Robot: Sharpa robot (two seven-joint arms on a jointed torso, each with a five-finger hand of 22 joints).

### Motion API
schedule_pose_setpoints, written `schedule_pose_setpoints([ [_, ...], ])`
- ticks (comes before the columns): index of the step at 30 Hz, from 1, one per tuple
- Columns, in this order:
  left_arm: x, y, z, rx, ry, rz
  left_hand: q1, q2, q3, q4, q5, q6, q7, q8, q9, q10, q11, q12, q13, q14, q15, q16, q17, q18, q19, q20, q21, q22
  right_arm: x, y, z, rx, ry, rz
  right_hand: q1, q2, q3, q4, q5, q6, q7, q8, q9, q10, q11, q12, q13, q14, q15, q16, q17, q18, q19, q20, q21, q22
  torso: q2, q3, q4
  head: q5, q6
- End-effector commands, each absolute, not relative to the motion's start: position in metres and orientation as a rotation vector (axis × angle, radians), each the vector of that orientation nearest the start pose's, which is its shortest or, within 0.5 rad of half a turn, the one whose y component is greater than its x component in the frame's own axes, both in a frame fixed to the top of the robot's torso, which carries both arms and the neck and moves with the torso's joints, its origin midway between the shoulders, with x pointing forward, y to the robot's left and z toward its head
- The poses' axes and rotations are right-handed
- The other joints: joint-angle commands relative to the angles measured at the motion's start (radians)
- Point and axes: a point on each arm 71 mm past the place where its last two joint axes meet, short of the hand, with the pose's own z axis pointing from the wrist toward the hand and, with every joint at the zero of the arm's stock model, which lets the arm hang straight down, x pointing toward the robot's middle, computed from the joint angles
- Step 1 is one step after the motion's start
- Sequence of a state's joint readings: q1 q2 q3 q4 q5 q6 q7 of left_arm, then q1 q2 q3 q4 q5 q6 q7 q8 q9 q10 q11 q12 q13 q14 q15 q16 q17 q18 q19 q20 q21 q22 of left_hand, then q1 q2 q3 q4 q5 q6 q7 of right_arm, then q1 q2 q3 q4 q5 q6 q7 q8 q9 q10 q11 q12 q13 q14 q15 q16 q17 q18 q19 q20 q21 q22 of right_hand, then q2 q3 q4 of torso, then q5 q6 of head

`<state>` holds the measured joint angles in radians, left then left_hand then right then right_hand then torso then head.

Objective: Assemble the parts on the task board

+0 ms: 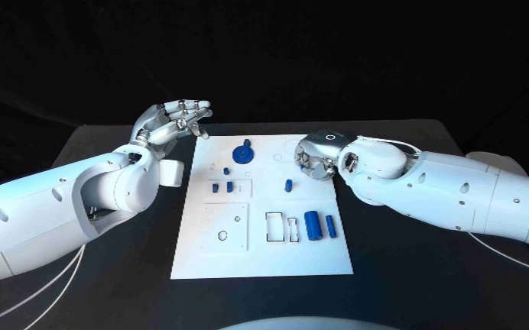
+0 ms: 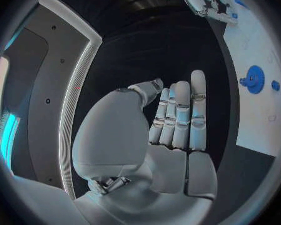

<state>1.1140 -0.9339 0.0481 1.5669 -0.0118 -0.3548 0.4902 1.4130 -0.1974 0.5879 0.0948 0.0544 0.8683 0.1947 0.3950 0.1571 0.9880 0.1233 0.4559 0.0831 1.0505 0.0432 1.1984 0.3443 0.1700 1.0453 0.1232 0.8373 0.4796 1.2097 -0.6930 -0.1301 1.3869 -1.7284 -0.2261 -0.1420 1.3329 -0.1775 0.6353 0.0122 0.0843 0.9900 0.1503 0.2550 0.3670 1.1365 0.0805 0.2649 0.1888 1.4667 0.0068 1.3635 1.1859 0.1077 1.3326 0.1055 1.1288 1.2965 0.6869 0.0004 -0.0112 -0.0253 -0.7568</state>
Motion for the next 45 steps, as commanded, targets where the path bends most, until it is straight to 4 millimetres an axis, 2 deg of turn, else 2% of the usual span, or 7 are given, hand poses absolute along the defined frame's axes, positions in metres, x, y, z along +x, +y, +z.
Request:
schedule_pose_setpoints([
  [1,0.478,0.245,-0.176,-1.123,1.251,-1.543,-0.006,0.001,0.001,-0.005,0.002,-0.009,-0.001,0.001,0.002,-0.008,-0.001,-0.005,-0.001,-0.009,0.000,0.000,-0.001,0.014,0.001,0.006,-0.004,-0.001,0.491,-0.158,-0.235,-0.553,1.747,0.400,-0.002,0.009,0.005,-0.006,-0.005,0.003,0.004,0.002,0.001,-0.009,0.002,-0.011,-0.009,0.025,-0.003,0.007,0.006,-0.010,0.009,-0.001,0.010,0.006,-0.001,-0.0001,0.0001,-0.001,-0.002],
  [11,0.478,0.244,-0.176,-1.127,1.257,-1.542,-0.006,0.001,0.001,-0.010,0.002,-0.015,0.001,0.003,0.002,-0.017,0.002,-0.005,-0.001,-0.015,0.002,0.000,-0.003,0.014,0.000,0.007,-0.006,-0.002,0.490,-0.150,-0.235,-0.578,1.701,0.381,-0.003,0.013,0.021,-0.019,-0.002,0.001,0.007,0.000,0.001,-0.015,0.007,-0.028,-0.022,0.027,0.001,0.013,0.014,-0.012,0.015,0.001,0.022,0.017,-0.001,-0.0006,-0.0003,-0.002,0.000],
  [19,0.478,0.244,-0.177,-1.131,1.264,-1.540,-0.008,0.001,0.001,-0.011,0.002,-0.018,0.003,0.004,0.003,-0.022,0.003,-0.004,0.000,-0.018,0.003,0.000,-0.004,0.014,-0.001,0.008,-0.007,-0.003,0.488,-0.147,-0.229,-0.545,1.625,0.424,-0.006,0.034,0.050,-0.030,-0.016,0.015,0.003,0.007,0.006,0.007,0.002,-0.031,-0.030,0.027,-0.004,0.014,0.013,-0.016,0.024,0.000,0.042,0.033,-0.001,-0.0008,0.0005,0.000,-0.001],
  [27,0.478,0.244,-0.177,-1.133,1.267,-1.539,-0.009,0.002,0.001,-0.011,0.002,-0.020,0.003,0.005,0.003,-0.025,0.004,-0.004,0.000,-0.019,0.004,0.000,-0.004,0.014,-0.001,0.008,-0.008,-0.003,0.485,-0.149,-0.223,-0.519,1.587,0.448,-0.009,0.036,0.060,-0.035,-0.021,0.019,0.002,0.010,0.008,0.013,0.000,-0.033,-0.033,0.027,-0.005,0.015,0.013,-0.017,0.027,0.000,0.049,0.039,-0.001,-0.0019,0.0010,0.001,-0.001],
  [31,0.477,0.244,-0.177,-1.133,1.268,-1.539,-0.010,0.002,0.000,-0.011,0.002,-0.021,0.004,0.005,0.003,-0.026,0.004,-0.004,0.000,-0.019,0.004,0.001,-0.004,0.014,-0.001,0.009,-0.008,-0.003,0.485,-0.150,-0.223,-0.516,1.588,0.447,-0.011,0.038,0.067,-0.039,-0.021,0.024,0.000,0.013,0.010,0.019,-0.001,-0.033,-0.034,0.028,-0.006,0.017,0.016,-0.018,0.030,-0.001,0.055,0.044,-0.001,-0.0008,0.0002,0.002,-0.001],
  [45,0.478,0.246,-0.177,-1.135,1.269,-1.536,-0.012,0.002,0.000,-0.013,0.002,-0.025,0.005,0.007,0.004,-0.033,0.006,-0.003,0.000,-0.021,0.006,0.002,-0.005,0.014,-0.002,0.010,-0.009,-0.004,0.483,-0.153,-0.219,-0.491,1.575,0.460,-0.019,0.041,0.076,-0.046,-0.024,0.033,-0.003,0.020,0.015,0.032,-0.005,-0.036,-0.039,0.029,-0.009,0.020,0.019,-0.020,0.036,-0.003,0.068,0.054,-0.001,-0.0003,0.0020,0.000,-0.002],
])
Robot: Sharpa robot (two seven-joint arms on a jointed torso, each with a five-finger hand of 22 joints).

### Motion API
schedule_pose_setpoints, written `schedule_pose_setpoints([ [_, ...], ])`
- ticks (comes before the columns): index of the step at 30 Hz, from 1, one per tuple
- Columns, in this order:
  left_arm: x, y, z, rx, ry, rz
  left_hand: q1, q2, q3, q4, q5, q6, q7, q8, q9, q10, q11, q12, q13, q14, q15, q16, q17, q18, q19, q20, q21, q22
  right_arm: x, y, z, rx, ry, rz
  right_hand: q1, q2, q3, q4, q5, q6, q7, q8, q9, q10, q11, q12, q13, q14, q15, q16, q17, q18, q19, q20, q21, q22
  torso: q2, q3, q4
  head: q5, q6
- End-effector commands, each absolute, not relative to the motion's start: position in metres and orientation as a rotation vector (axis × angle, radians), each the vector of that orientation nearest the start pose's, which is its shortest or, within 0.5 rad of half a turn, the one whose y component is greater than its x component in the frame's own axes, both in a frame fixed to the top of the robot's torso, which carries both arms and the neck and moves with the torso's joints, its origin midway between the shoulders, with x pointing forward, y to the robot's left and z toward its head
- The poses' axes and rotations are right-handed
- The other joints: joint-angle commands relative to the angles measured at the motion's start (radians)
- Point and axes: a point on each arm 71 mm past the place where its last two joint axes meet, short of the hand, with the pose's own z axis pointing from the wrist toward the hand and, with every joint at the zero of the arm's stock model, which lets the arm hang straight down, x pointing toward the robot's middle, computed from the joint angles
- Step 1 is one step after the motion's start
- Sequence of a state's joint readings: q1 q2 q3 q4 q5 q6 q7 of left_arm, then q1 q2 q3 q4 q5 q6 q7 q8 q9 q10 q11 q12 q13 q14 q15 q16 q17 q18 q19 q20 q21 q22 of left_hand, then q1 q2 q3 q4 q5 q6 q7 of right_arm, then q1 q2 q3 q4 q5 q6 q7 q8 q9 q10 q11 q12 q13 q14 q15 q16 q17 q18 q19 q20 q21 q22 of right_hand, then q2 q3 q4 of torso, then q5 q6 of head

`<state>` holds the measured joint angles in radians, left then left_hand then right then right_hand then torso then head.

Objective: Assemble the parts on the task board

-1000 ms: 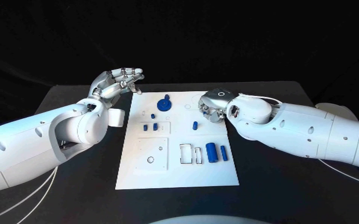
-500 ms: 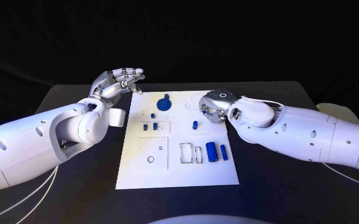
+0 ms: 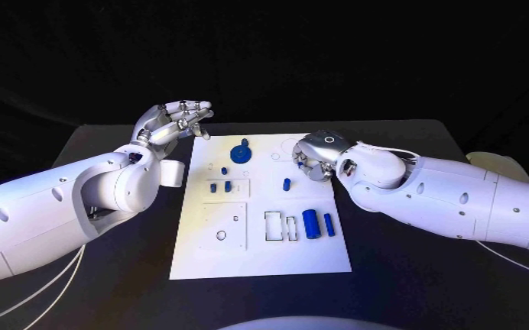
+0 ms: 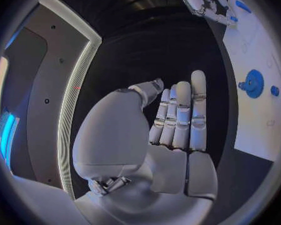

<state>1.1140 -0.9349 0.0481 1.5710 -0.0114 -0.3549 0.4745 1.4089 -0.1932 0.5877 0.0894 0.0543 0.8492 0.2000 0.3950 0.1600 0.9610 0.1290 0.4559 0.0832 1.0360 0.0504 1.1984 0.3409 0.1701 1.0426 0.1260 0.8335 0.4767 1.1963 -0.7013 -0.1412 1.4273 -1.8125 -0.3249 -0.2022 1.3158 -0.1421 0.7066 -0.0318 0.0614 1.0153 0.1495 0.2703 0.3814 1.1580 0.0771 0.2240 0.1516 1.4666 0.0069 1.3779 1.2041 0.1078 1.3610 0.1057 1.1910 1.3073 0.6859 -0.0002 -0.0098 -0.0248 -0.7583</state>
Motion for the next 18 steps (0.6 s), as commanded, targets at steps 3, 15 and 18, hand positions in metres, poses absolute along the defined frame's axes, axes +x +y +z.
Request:
schedule_pose_setpoints([
  [3,0.478,0.246,-0.177,-1.135,1.269,-1.534,-0.009,-0.002,0.000,-0.008,0.002,-0.007,0.000,0.007,0.001,-0.008,0.001,-0.003,0.000,-0.006,-0.001,0.002,-0.001,0.014,0.001,0.008,-0.006,-0.002,0.481,-0.155,-0.217,-0.481,1.566,0.468,-0.007,0.002,0.003,-0.003,-0.004,0.009,-0.003,0.006,0.002,0.012,-0.002,0.003,-0.003,0.029,-0.009,0.006,0.001,-0.021,0.008,-0.003,0.007,0.045,0.000,0.0001,-0.0005,0.001,-0.001],
  [15,0.478,0.247,-0.177,-1.136,1.267,-1.531,-0.010,-0.003,-0.001,-0.009,0.002,-0.010,0.001,0.009,0.002,-0.014,0.002,-0.002,0.000,-0.007,0.000,0.003,-0.002,0.014,0.001,0.008,-0.006,-0.002,0.470,-0.161,-0.199,-0.432,1.493,0.528,-0.012,-0.001,0.001,-0.003,-0.007,0.010,-0.004,0.007,0.004,0.014,-0.002,0.001,-0.005,0.029,-0.010,0.007,0.002,-0.024,0.014,-0.004,0.018,0.052,0.000,0.0001,-0.0007,0.003,-0.002],
  [18,0.478,0.247,-0.177,-1.136,1.267,-1.530,-0.010,-0.003,-0.001,-0.009,0.002,-0.010,0.001,0.009,0.002,-0.014,0.002,-0.002,0.000,-0.007,0.000,0.003,-0.002,0.014,0.001,0.008,-0.006,-0.002,0.465,-0.159,-0.193,-0.417,1.468,0.563,-0.012,-0.002,0.001,-0.004,-0.007,0.010,-0.004,0.007,0.004,0.015,-0.002,0.001,-0.005,0.029,-0.010,0.007,0.002,-0.024,0.015,-0.004,0.021,0.054,0.000,-0.0003,-0.0007,0.004,-0.002],
])
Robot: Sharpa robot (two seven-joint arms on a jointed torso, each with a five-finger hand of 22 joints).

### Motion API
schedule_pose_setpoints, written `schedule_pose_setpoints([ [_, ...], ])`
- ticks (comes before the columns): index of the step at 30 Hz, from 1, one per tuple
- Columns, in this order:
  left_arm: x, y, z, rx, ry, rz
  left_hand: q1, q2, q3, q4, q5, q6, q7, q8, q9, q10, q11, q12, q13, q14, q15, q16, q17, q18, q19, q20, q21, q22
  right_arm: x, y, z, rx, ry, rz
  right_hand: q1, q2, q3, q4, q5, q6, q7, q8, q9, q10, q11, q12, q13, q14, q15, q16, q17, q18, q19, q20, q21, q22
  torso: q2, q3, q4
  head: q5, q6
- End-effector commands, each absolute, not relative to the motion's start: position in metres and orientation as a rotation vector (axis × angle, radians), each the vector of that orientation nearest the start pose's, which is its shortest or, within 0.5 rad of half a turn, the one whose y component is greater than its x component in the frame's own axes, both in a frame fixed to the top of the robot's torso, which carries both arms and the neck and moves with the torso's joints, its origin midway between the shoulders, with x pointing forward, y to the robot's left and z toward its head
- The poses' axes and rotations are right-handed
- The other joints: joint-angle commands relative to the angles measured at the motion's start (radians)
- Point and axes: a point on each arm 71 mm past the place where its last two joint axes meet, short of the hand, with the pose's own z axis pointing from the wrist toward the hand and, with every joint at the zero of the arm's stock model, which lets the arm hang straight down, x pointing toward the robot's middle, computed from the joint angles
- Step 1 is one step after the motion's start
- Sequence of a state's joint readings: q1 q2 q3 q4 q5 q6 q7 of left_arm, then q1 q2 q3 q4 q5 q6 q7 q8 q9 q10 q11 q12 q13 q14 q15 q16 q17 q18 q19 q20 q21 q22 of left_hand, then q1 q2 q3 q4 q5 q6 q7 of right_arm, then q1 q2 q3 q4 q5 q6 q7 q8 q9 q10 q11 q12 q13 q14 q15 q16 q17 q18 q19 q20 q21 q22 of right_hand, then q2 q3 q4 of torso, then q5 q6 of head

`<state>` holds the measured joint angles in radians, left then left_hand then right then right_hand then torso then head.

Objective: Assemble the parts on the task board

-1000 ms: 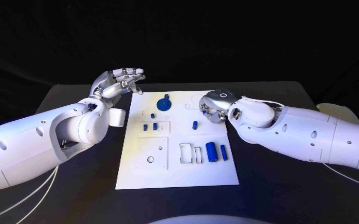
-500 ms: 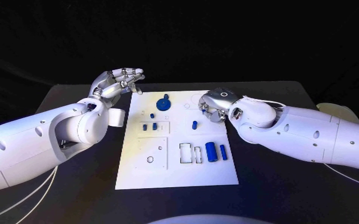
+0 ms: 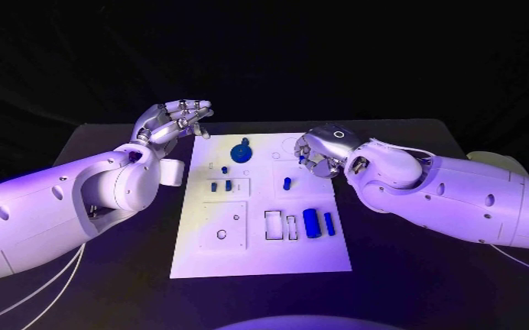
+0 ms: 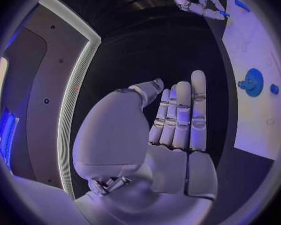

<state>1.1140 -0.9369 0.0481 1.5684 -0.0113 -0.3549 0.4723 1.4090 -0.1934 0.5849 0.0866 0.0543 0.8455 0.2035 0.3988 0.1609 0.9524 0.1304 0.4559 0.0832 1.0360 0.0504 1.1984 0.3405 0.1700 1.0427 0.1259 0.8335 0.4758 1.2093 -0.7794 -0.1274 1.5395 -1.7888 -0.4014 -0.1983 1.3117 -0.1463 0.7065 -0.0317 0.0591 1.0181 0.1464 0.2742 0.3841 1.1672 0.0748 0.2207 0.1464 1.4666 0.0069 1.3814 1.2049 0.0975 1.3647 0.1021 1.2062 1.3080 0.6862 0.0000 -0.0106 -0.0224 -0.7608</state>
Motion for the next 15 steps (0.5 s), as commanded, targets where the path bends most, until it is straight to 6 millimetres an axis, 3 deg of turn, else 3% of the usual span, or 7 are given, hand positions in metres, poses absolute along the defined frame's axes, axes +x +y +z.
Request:
schedule_pose_setpoints([
  [1,0.478,0.247,-0.177,-1.136,1.266,-1.530,-0.011,-0.003,0.002,-0.007,0.002,-0.007,-0.003,0.005,0.001,-0.007,0.001,-0.002,0.000,-0.008,0.000,0.003,-0.002,0.014,0.001,0.009,-0.007,-0.001,0.463,-0.157,-0.192,-0.414,1.461,0.575,-0.008,0.002,0.001,-0.004,-0.004,0.007,-0.001,0.003,0.001,0.006,0.000,0.004,0.000,0.029,-0.010,0.004,0.001,-0.014,0.012,0.000,0.006,0.053,-0.001,-0.0004,0.0001,0.002,0.001],
  [9,0.479,0.246,-0.177,-1.134,1.266,-1.534,-0.011,-0.002,0.002,-0.007,0.002,-0.008,-0.003,0.006,0.001,-0.009,0.001,-0.002,0.000,-0.008,0.000,0.004,-0.002,0.014,0.001,0.009,-0.007,-0.001,0.441,-0.133,-0.181,-0.413,1.385,0.709,-0.009,0.001,0.001,-0.005,-0.004,0.008,-0.002,0.004,0.002,0.006,-0.001,0.004,0.000,0.030,-0.010,0.004,0.002,-0.015,0.014,0.000,0.010,0.056,-0.001,-0.0004,0.0018,0.024,0.004],
  [15,0.480,0.246,-0.178,-1.135,1.264,-1.532,-0.011,-0.002,0.002,-0.008,0.002,-0.009,-0.002,0.007,0.002,-0.010,0.001,-0.002,0.001,-0.008,0.000,0.004,-0.002,0.014,0.001,0.009,-0.007,-0.001,0.426,-0.111,-0.179,-0.427,1.362,0.798,-0.009,0.001,0.002,-0.005,-0.003,0.008,-0.002,0.004,0.002,0.007,-0.001,0.004,0.000,0.029,-0.010,0.004,0.001,-0.015,0.014,0.000,0.011,0.057,-0.004,-0.0012,0.0023,0.073,-0.005],
])
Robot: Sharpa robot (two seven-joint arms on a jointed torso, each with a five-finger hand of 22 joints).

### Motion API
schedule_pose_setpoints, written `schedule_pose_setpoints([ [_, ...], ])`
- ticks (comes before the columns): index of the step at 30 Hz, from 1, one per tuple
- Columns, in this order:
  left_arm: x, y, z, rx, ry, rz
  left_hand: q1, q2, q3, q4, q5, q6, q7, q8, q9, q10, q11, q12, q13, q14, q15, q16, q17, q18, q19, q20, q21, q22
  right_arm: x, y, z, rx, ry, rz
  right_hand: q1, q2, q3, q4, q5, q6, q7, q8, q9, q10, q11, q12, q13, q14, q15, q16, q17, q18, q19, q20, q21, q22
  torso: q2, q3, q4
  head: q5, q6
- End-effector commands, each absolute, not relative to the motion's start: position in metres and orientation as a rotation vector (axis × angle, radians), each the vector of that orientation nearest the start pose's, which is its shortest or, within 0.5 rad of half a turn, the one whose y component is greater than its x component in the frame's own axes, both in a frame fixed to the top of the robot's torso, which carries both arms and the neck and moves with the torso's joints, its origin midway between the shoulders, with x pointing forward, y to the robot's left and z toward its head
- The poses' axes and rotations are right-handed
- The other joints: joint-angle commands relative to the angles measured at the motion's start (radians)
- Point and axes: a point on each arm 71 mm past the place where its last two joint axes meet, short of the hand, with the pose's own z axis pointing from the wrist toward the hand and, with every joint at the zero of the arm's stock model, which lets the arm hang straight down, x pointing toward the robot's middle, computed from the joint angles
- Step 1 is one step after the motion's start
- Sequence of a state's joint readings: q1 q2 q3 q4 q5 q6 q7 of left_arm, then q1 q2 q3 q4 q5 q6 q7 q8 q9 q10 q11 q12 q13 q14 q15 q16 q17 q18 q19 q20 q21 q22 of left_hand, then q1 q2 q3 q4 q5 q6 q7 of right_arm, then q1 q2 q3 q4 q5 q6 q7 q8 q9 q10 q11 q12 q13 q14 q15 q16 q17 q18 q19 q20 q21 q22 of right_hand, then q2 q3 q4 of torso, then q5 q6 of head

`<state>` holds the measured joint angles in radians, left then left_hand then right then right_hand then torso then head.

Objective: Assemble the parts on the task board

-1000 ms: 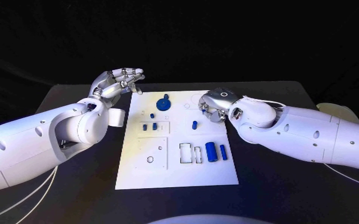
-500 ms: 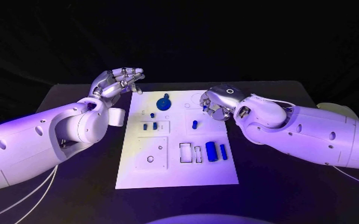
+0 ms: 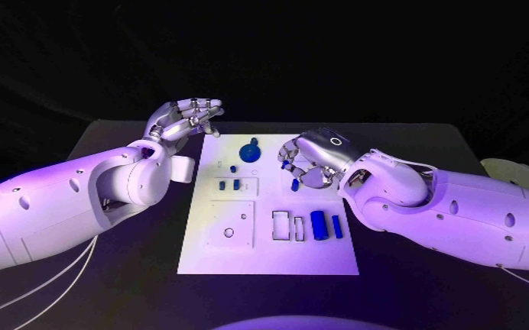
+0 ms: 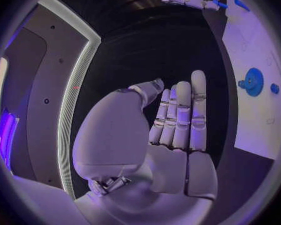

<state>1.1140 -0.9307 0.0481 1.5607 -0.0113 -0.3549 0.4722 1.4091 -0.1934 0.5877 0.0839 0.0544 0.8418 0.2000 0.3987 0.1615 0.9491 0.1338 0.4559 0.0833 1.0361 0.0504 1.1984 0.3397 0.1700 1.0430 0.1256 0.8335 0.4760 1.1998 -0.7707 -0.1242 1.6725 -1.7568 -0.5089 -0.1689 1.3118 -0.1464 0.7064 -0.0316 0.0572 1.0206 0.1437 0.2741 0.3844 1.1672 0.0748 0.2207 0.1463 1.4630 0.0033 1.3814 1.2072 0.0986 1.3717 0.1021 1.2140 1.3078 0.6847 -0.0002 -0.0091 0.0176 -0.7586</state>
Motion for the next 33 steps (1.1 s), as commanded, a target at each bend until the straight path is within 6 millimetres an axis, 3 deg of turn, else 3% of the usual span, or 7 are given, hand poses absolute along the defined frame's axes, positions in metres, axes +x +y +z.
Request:
schedule_pose_setpoints([
  [1,0.481,0.246,-0.178,-1.135,1.264,-1.531,-0.011,-0.002,-0.001,-0.005,0.002,-0.005,0.001,0.007,0.001,-0.007,-0.002,-0.001,0.001,-0.008,0.000,0.004,-0.001,0.014,0.001,0.009,-0.007,-0.002,0.423,-0.107,-0.179,-0.429,1.360,0.814,-0.009,0.001,0.002,-0.005,-0.001,0.006,0.001,0.005,0.002,0.007,-0.001,0.004,0.000,0.033,-0.007,0.004,-0.001,-0.016,0.007,0.000,0.003,0.057,-0.002,-0.0011,0.0007,0.044,-0.009],
  [3,0.481,0.245,-0.179,-1.135,1.264,-1.531,-0.011,-0.002,-0.001,-0.005,0.002,-0.005,0.001,0.007,0.001,-0.007,-0.002,-0.001,0.001,-0.008,0.000,0.004,-0.001,0.014,0.001,0.009,-0.007,-0.002,0.418,-0.099,-0.180,-0.434,1.359,0.842,-0.008,0.001,0.002,-0.006,-0.001,0.006,0.001,0.005,0.002,0.007,-0.001,0.004,0.000,0.033,-0.007,0.004,-0.001,-0.016,0.007,-0.001,0.003,0.057,-0.003,-0.0016,0.0004,0.058,-0.011],
  [9,0.484,0.242,-0.180,-1.134,1.263,-1.534,-0.010,-0.002,-0.001,-0.006,0.002,-0.006,0.001,0.008,0.001,-0.008,-0.002,-0.001,0.001,-0.008,0.000,0.004,-0.001,0.014,0.001,0.009,-0.007,-0.002,0.405,-0.080,-0.194,-0.438,1.385,0.912,-0.008,0.001,0.002,-0.007,0.000,0.006,0.000,0.005,0.002,0.008,-0.001,0.003,0.000,0.033,-0.007,0.004,-0.002,-0.016,0.007,-0.001,0.003,0.057,-0.002,-0.0041,0.0010,0.124,-0.028],
  [10,0.484,0.242,-0.180,-1.134,1.263,-1.534,-0.010,-0.002,-0.001,-0.006,0.002,-0.006,0.001,0.008,0.002,-0.008,-0.002,-0.001,0.001,-0.008,0.000,0.004,-0.001,0.014,0.001,0.010,-0.007,-0.002,0.404,-0.078,-0.197,-0.437,1.392,0.919,-0.008,0.001,0.002,-0.007,0.000,0.006,0.000,0.005,0.002,0.008,-0.001,0.003,0.000,0.033,-0.007,0.004,-0.002,-0.016,0.007,-0.001,0.003,0.057,-0.002,-0.0038,0.0015,0.142,-0.035],
  [16,0.487,0.238,-0.181,-1.133,1.261,-1.535,-0.009,-0.001,0.000,-0.007,0.002,-0.006,0.001,0.009,0.002,-0.009,-0.002,0.000,0.001,-0.008,0.000,0.005,-0.001,0.014,0.001,0.010,-0.007,-0.002,0.395,-0.068,-0.218,-0.431,1.435,0.952,-0.008,0.002,0.003,-0.007,0.001,0.005,0.001,0.004,0.002,0.008,-0.001,0.003,-0.001,0.033,-0.007,0.003,-0.002,-0.016,0.008,-0.001,0.003,0.057,0.001,-0.0029,-0.0016,0.187,-0.050],
  [20,0.489,0.236,-0.182,-1.131,1.263,-1.538,-0.009,-0.001,0.000,-0.007,0.002,-0.006,0.001,0.009,0.002,-0.009,-0.002,0.000,0.001,-0.008,0.000,0.005,-0.001,0.014,0.001,0.010,-0.007,-0.002,0.393,-0.063,-0.229,-0.432,1.457,0.962,-0.008,0.002,0.003,-0.008,0.002,0.005,0.001,0.004,0.002,0.008,-0.001,0.002,-0.001,0.033,-0.007,0.003,-0.004,-0.016,0.008,-0.001,0.004,0.058,0.001,-0.0027,-0.0028,0.197,-0.056],
  [33,0.489,0.232,-0.182,-1.129,1.269,-1.547,-0.008,-0.001,0.000,-0.009,0.002,-0.007,0.001,0.010,0.002,-0.010,-0.002,0.001,0.001,-0.008,0.000,0.005,-0.002,0.014,0.001,0.010,-0.007,-0.002,0.392,-0.052,-0.255,-0.443,1.500,0.958,-0.008,0.003,0.004,-0.008,0.002,0.004,0.001,0.004,0.002,0.008,-0.001,0.002,-0.001,0.033,-0.007,0.003,-0.003,-0.016,0.008,-0.001,0.004,0.058,0.002,-0.0012,-0.0013,0.200,-0.065],
])
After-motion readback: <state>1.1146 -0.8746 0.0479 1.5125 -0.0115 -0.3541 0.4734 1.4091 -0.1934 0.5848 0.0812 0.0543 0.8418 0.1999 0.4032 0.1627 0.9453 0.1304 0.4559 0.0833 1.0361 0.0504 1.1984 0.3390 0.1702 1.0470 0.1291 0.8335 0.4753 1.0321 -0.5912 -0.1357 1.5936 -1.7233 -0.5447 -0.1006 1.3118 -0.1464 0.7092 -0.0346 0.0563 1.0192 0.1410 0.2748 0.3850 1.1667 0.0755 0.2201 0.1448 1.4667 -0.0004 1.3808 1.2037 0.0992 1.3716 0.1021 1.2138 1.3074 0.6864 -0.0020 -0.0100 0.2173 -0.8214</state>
